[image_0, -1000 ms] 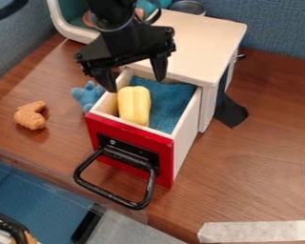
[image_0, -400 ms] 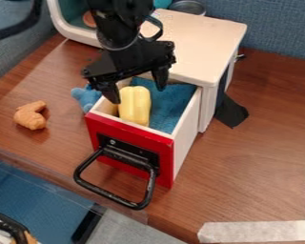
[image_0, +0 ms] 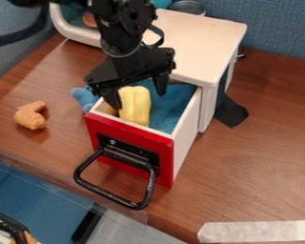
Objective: Move the yellow object inside of the drawer in front of microwave oven
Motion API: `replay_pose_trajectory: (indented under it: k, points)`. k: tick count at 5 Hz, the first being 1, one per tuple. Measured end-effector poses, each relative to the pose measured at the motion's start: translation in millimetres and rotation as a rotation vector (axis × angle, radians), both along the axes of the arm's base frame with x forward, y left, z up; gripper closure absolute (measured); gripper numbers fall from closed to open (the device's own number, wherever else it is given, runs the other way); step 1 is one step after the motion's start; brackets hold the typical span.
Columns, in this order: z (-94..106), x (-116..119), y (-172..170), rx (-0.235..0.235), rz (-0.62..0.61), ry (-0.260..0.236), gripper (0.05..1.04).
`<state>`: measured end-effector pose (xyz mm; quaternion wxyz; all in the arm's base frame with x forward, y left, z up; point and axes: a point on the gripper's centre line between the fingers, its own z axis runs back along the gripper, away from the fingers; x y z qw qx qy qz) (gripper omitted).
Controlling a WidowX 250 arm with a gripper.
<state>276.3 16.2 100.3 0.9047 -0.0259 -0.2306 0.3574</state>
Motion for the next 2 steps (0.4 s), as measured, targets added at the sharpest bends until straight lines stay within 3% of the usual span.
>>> replay_pose_trajectory:
  k: [2]
  points:
    - [-5.0, 0.6, -2.1, 0.009, 0.001, 0.001, 0.083]
